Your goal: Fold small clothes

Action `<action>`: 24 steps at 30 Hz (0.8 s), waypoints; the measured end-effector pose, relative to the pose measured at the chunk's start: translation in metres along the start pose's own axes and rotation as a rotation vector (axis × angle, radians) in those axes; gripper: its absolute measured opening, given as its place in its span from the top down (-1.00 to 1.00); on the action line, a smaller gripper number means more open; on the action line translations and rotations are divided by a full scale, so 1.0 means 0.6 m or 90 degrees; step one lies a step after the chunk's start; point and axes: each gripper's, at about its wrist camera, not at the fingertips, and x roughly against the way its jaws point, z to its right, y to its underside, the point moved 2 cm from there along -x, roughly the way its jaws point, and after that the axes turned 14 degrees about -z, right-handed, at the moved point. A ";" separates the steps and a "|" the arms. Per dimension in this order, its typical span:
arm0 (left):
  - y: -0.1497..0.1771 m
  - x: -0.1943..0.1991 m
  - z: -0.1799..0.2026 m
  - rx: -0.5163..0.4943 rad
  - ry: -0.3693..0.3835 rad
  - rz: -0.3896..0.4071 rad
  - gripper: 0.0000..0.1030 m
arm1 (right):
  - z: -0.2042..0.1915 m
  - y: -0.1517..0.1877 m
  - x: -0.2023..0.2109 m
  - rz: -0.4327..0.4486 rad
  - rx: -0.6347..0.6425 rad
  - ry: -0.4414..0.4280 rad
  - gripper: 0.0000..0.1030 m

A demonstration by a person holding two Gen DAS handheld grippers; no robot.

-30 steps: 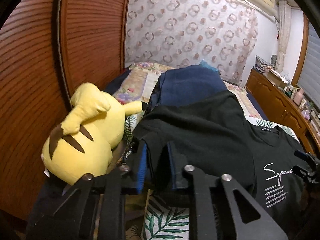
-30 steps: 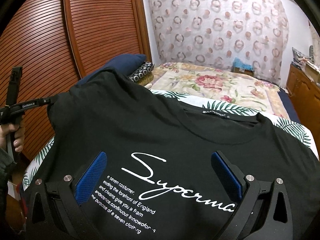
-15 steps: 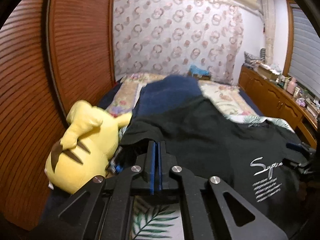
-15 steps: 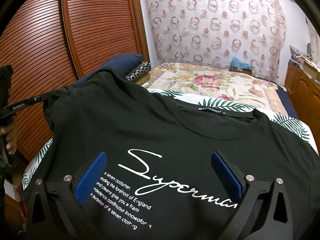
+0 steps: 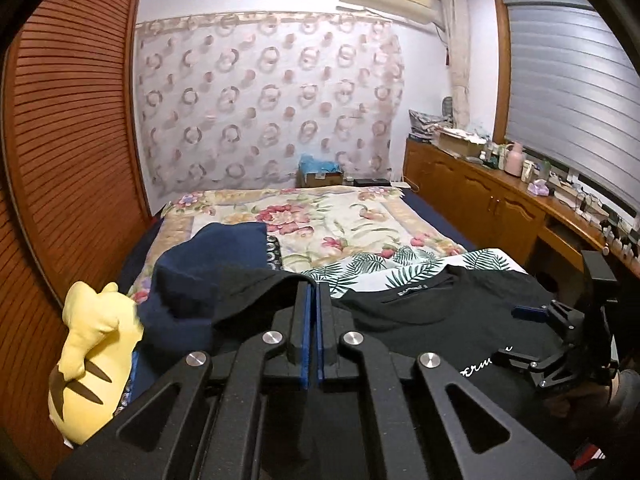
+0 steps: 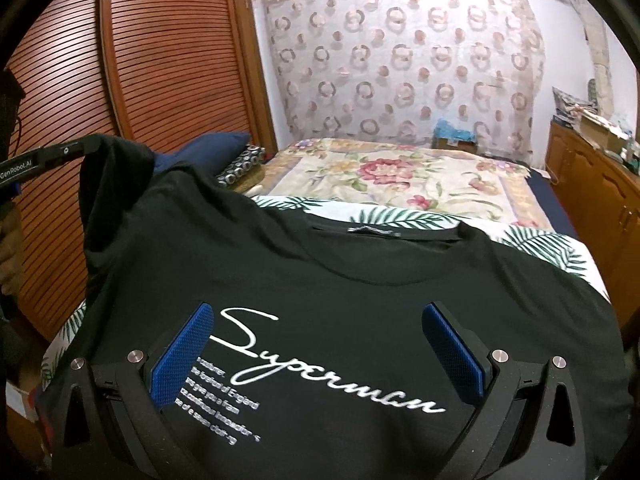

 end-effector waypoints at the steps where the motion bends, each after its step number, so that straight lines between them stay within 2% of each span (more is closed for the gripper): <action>1: 0.000 -0.001 -0.004 0.001 -0.003 -0.003 0.95 | 0.000 0.004 0.001 -0.001 -0.003 0.003 -1.00; 5: 0.013 0.008 -0.020 0.018 -0.003 -0.006 0.95 | -0.011 0.011 0.003 -0.004 -0.007 0.010 -1.00; 12: 0.005 0.037 0.009 0.005 0.002 0.012 0.95 | -0.022 0.006 -0.003 -0.010 -0.012 0.005 -1.00; 18: -0.009 0.027 0.030 -0.003 0.041 0.003 0.95 | -0.010 0.000 -0.003 -0.007 -0.010 0.001 -1.00; 24: -0.029 -0.002 0.073 -0.043 0.074 -0.016 0.95 | 0.015 -0.004 0.007 0.002 -0.019 0.006 -1.00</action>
